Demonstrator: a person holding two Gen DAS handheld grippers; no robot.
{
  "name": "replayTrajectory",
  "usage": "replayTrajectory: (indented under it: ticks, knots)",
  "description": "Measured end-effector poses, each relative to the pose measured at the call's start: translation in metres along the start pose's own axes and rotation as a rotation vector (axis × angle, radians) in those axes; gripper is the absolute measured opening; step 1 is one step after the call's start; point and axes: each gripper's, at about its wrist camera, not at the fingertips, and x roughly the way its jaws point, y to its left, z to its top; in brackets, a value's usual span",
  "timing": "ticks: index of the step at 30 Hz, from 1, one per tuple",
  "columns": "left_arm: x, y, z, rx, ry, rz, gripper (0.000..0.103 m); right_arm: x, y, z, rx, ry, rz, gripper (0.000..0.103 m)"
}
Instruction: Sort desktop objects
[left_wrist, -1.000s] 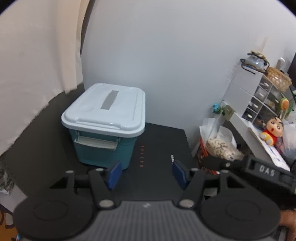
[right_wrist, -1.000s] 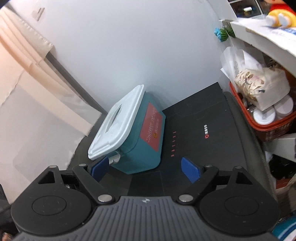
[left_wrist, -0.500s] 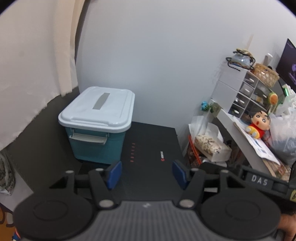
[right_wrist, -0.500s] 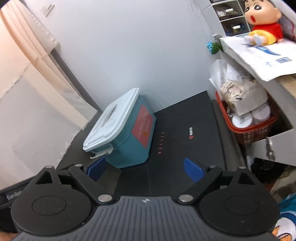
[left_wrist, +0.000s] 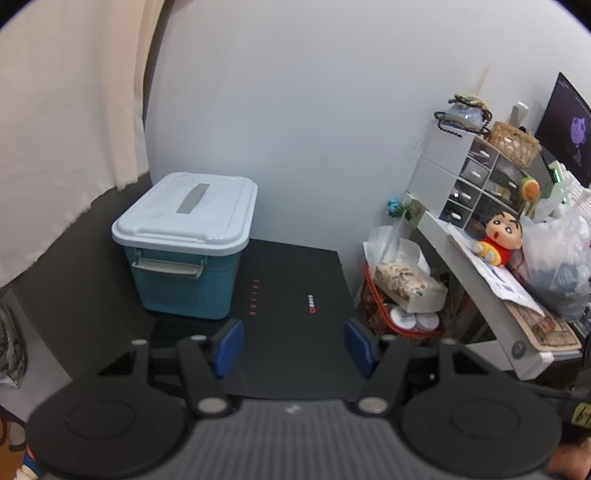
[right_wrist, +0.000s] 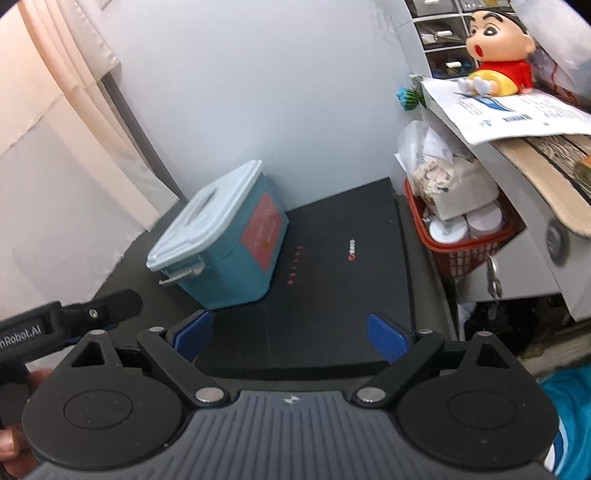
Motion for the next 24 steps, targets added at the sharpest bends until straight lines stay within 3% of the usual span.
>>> replayTrajectory:
  ticks: [18,24]
  knots:
    - [-0.006,0.004,-0.023,-0.078,0.01,-0.01,0.064,-0.027,0.003,-0.009,-0.032,-0.055,-0.043,0.095]
    - [-0.001,0.009,-0.03,-0.074,0.03,0.008,0.064,-0.017,0.004,-0.013,-0.044,-0.013,-0.059,0.095]
